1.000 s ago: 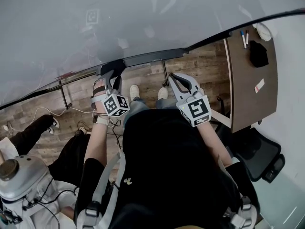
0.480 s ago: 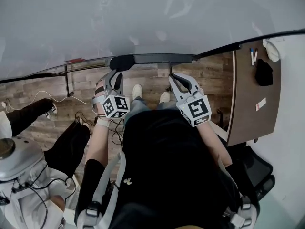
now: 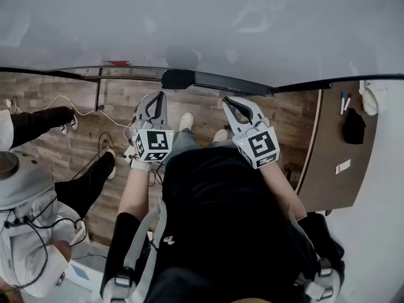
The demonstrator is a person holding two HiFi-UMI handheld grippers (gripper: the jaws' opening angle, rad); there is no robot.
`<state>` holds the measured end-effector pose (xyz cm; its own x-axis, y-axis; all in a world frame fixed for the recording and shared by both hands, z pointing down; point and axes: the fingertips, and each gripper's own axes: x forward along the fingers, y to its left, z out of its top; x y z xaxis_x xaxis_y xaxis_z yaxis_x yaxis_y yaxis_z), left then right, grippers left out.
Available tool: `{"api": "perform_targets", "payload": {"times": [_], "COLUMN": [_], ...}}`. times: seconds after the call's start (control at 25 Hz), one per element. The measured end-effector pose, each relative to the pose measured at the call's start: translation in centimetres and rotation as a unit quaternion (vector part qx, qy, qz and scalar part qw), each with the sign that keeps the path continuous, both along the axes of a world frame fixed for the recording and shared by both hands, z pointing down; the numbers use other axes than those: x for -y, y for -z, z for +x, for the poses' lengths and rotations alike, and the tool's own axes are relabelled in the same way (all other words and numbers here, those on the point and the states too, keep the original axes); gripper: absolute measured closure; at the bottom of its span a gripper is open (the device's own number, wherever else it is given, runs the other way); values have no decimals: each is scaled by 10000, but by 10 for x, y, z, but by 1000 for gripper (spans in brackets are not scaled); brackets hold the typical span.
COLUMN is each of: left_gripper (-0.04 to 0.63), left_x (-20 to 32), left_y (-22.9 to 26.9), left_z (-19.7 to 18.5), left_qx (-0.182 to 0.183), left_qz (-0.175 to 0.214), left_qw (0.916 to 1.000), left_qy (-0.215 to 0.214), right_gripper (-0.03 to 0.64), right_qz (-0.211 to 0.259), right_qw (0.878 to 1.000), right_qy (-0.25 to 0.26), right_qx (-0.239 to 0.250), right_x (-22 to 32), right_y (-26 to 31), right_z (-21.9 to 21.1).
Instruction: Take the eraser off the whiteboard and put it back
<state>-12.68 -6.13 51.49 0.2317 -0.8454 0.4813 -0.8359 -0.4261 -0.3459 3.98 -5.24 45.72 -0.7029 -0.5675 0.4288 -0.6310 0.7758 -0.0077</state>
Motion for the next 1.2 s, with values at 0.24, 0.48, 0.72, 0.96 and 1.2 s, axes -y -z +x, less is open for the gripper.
{"api": "perform_targets", "payload": {"times": [0.24, 0.48, 0.72, 0.96, 1.2], "left_gripper": [588, 588, 588, 588, 588], "left_x": [-7, -12, -23, -31, -36], "left_y": [31, 62, 85, 104, 116], "left_z": [-11, -15, -18, -19, -20], "left_qx": [-504, -941, -1193, -1408, -1501], "left_qz": [190, 545, 775, 991, 1126], "left_qw": [9975, 9911, 9848, 9783, 9745], "left_qy": [468, 774, 999, 1149, 1227], "right_gripper": [589, 589, 589, 589, 589], "right_qz": [95, 194, 274, 340, 436], "right_qw": [9987, 9952, 9902, 9848, 9785], "right_qy": [480, 936, 1318, 1628, 1893], "right_qx": [127, 227, 359, 508, 695], "right_x": [6, 10, 8, 3, -5], "right_y": [13, 25, 40, 53, 70], "right_z": [-26, -48, -70, -81, -87]}}
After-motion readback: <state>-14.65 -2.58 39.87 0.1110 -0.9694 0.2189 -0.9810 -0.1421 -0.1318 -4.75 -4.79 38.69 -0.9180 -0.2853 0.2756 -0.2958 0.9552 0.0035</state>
